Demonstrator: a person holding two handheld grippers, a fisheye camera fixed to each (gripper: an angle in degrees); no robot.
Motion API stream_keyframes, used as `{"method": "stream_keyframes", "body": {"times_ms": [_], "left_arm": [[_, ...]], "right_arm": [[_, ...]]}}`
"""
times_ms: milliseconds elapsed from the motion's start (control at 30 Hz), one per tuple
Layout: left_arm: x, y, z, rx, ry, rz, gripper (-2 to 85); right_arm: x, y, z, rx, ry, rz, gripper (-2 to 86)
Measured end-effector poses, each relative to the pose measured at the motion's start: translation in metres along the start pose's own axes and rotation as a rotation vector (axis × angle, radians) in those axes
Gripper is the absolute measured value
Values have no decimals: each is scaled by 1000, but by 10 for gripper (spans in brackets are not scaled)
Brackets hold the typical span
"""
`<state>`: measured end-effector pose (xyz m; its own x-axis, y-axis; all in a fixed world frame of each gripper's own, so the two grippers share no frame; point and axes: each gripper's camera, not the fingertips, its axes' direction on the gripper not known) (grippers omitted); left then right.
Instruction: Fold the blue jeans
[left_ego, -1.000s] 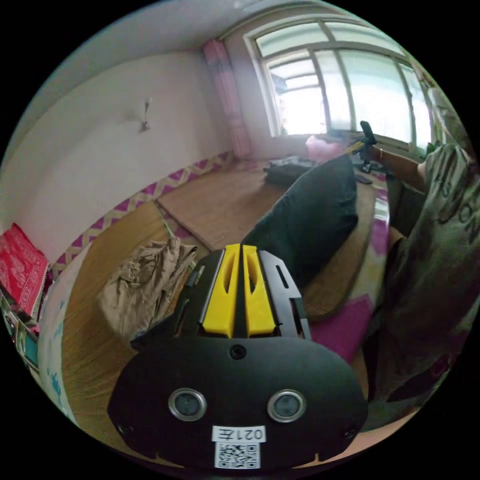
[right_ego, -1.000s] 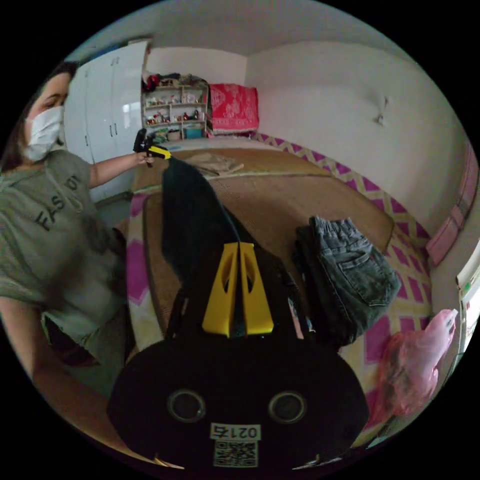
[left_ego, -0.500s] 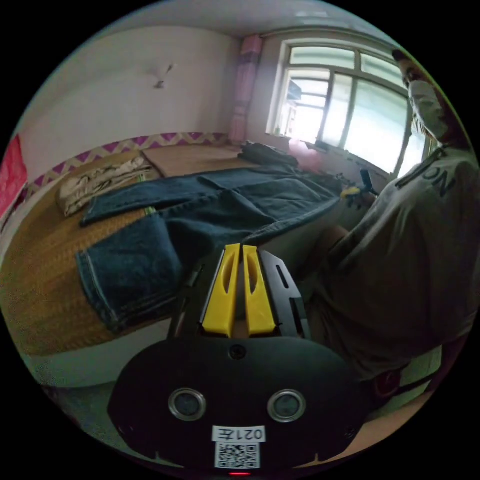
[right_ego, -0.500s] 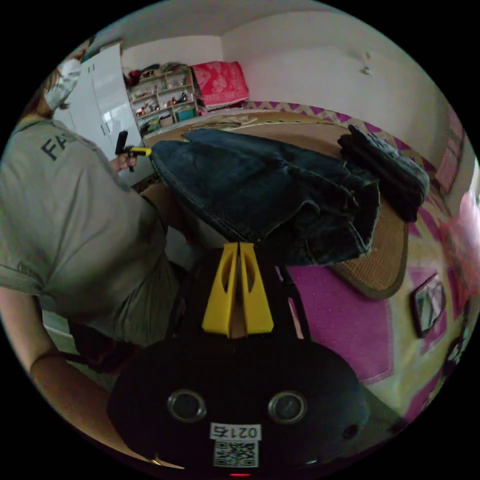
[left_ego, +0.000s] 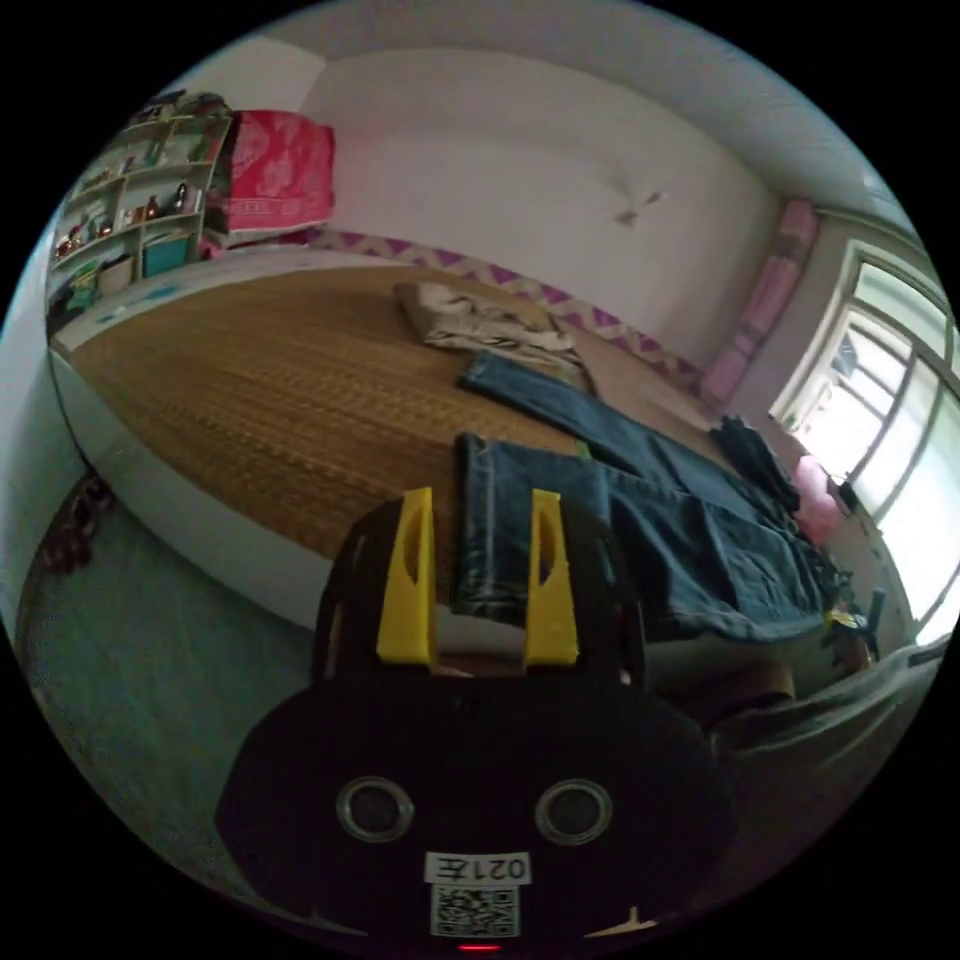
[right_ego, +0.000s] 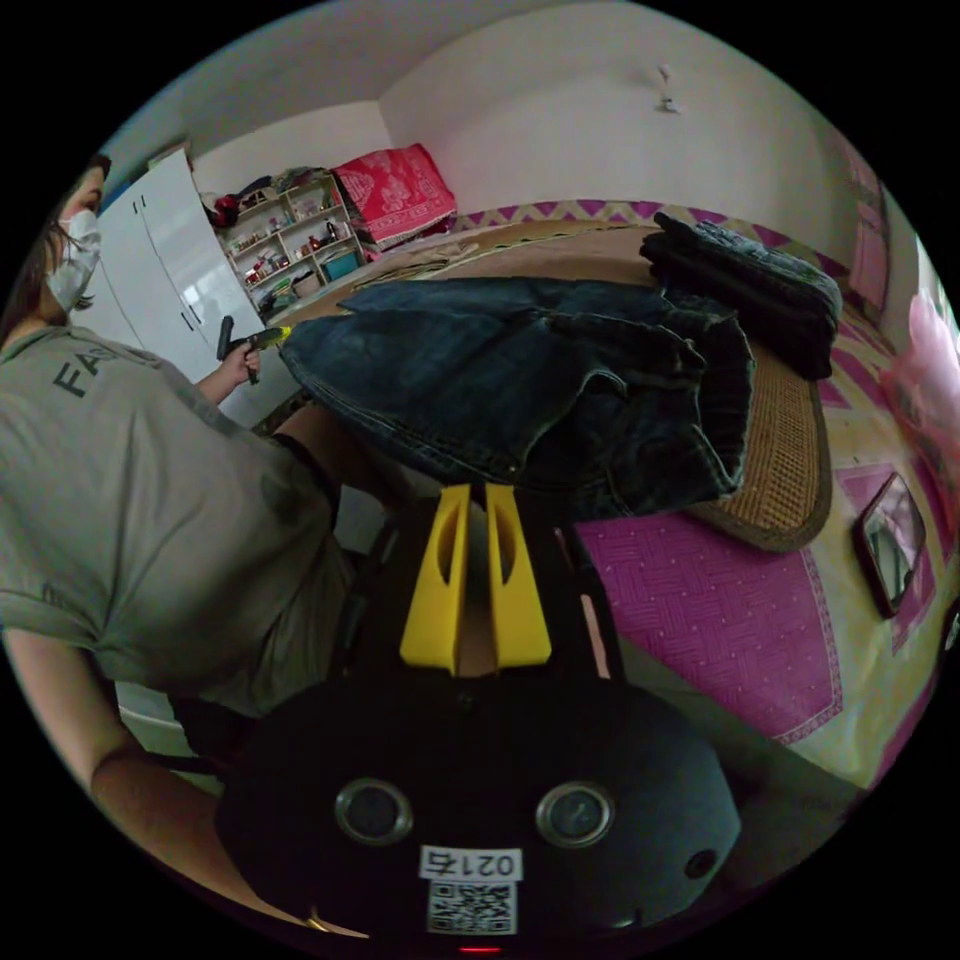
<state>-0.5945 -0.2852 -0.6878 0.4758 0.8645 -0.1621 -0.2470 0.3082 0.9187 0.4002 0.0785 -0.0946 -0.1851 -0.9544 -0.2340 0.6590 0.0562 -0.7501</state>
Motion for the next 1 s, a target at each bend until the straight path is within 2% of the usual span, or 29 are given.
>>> {"method": "stream_keyframes", "body": {"times_ms": [133, 200, 300, 367, 433, 567, 767, 833, 900, 1000], "left_arm": [[9, -17, 1, -80, -70, 92, 9], [12, -33, -9, -93, -69, 131, -3], [13, -61, -48, 86, 100, 179, -8], [15, -77, -61, 128, 108, 209, -9], [14, -86, -55, 95, 67, 218, -9], [-12, -81, 12, -228, -29, 174, -9], [-24, -70, 7, -171, 5, 153, -9], [-27, -67, 4, -160, 16, 142, -9], [-28, -66, 0, -155, 20, 131, -9], [-24, -66, -16, -45, 52, 167, -9]], "right_arm": [[6, 4, -6, 25, -5, 21, 22], [9, 5, -9, 33, -1, 32, 21], [10, 4, -12, 26, 11, 38, 20], [12, 2, -13, 19, 18, 42, 19], [13, 1, -13, 17, 23, 48, 18], [19, 1, -13, 39, 18, 69, 15], [13, -6, -16, 5, 67, 56, -1], [9, -9, -30, 45, 43, 36, -7], [5, -11, -59, 237, -24, 11, -9], [12, -20, -68, 403, 97, 85, -9]]}}
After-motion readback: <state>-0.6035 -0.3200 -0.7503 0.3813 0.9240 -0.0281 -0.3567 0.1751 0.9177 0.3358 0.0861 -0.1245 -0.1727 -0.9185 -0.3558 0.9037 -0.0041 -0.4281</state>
